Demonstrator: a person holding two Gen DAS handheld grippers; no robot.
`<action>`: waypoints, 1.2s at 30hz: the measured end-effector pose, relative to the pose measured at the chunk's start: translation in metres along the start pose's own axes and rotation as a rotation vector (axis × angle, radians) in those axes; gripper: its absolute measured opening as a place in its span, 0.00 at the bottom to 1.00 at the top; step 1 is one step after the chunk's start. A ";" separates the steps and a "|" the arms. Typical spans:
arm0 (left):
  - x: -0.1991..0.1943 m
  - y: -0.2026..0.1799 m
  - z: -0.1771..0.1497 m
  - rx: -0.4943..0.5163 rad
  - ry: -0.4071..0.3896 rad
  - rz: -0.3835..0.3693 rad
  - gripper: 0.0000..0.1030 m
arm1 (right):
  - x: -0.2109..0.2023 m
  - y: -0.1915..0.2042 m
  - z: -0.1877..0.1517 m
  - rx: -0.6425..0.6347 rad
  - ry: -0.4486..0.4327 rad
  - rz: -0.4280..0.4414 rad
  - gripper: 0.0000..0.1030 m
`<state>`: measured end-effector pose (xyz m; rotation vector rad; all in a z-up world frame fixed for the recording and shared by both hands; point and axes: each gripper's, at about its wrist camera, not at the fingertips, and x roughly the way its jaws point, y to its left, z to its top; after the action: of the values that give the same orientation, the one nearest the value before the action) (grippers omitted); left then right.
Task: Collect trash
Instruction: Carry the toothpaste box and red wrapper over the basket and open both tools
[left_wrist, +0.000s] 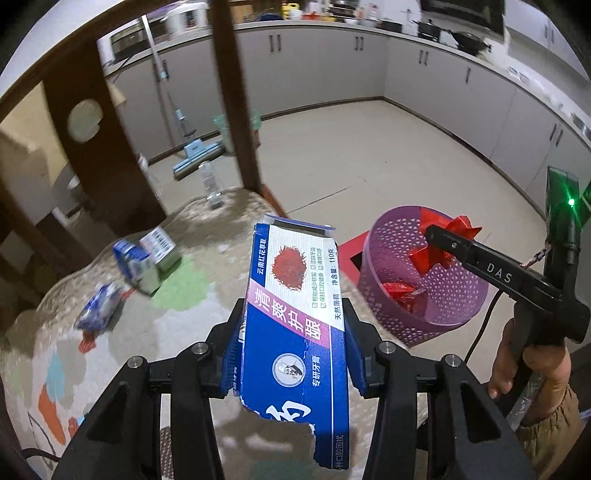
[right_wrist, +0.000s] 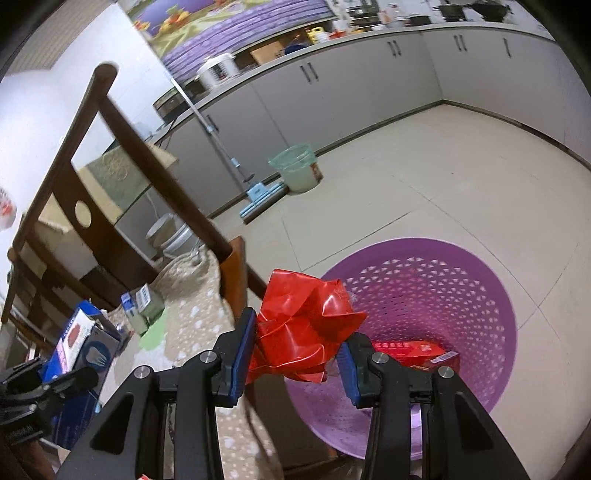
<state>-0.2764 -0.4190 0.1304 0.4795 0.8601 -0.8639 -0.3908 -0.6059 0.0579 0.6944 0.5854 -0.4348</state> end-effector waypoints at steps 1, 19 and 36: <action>0.003 -0.006 0.003 0.013 0.002 -0.001 0.45 | -0.002 -0.003 0.001 0.007 -0.005 -0.002 0.43; 0.039 -0.098 0.034 0.232 0.003 -0.003 0.45 | -0.016 -0.057 0.014 0.138 -0.038 -0.054 0.43; 0.082 -0.142 0.049 0.249 0.053 -0.089 0.45 | -0.020 -0.085 0.014 0.214 -0.044 -0.130 0.43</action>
<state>-0.3404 -0.5719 0.0873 0.6871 0.8308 -1.0505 -0.4475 -0.6708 0.0392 0.8511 0.5496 -0.6387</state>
